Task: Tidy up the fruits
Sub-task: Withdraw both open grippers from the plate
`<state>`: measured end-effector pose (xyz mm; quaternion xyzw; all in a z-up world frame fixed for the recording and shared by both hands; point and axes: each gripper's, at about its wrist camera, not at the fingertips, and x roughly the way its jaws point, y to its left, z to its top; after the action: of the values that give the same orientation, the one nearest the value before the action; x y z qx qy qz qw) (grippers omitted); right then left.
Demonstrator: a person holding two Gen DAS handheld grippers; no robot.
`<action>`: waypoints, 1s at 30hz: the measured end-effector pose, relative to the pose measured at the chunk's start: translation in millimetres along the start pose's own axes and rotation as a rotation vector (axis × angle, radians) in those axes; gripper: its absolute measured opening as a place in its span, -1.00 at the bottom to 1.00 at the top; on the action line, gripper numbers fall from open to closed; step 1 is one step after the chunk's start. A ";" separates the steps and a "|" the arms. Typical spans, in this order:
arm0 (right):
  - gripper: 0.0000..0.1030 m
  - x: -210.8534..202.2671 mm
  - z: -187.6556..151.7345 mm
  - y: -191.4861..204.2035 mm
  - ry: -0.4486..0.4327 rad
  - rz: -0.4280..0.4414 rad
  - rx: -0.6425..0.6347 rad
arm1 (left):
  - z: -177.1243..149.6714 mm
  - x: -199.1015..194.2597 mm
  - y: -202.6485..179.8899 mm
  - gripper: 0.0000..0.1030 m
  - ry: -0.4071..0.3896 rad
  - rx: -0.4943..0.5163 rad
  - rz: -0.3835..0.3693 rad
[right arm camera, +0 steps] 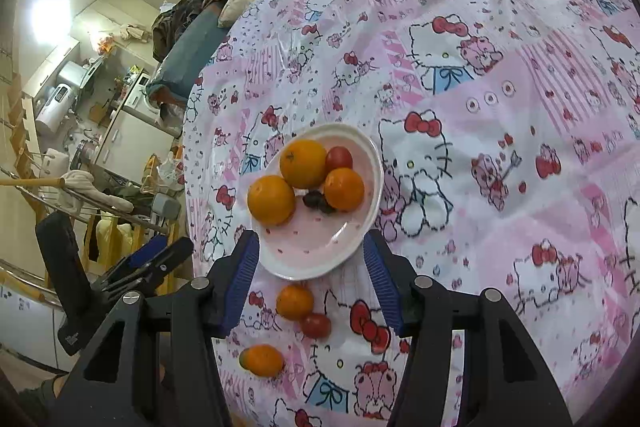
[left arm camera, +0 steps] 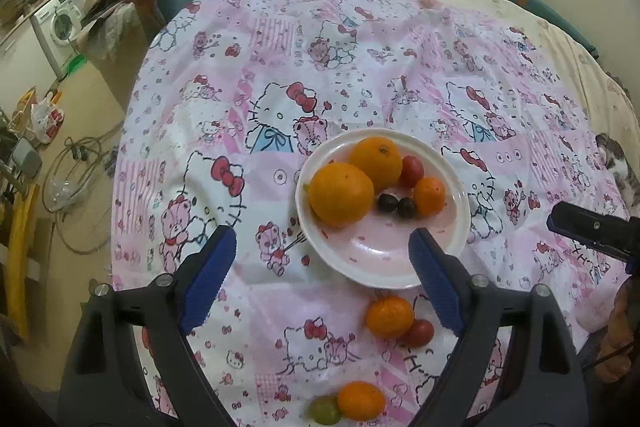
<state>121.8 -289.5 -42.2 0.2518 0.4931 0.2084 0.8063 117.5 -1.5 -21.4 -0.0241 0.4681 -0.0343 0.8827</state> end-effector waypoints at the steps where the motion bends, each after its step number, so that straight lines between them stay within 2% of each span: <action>1: 0.13 -0.7 -2.3 -0.2 0.001 -0.001 0.001 | -2.4 -2.1 1.1 0.67 0.000 -0.002 -0.002; 7: 0.13 -4.0 -16.4 -4.6 0.009 -0.012 0.017 | -13.8 -6.2 5.1 0.67 0.013 -0.031 -0.008; 11: 0.13 0.9 -22.8 -13.2 0.035 -0.034 0.033 | -19.3 -6.4 7.1 0.67 0.010 -0.045 0.023; 21: 0.13 28.4 -30.8 -15.0 0.121 -0.069 0.035 | -22.4 6.4 18.3 0.67 0.055 -0.104 0.009; 26: 0.13 52.6 -44.6 11.0 0.189 -0.092 -0.099 | -21.4 6.4 25.1 0.67 0.063 -0.135 0.010; 30: 0.12 80.3 -59.7 33.6 0.265 -0.139 -0.240 | -18.1 -0.6 30.3 0.67 0.023 -0.143 0.045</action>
<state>99.4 -204.2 -100.3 0.0895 0.5827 0.2411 0.7709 103.4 28.6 -33.3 -0.0762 0.4796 0.0185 0.8740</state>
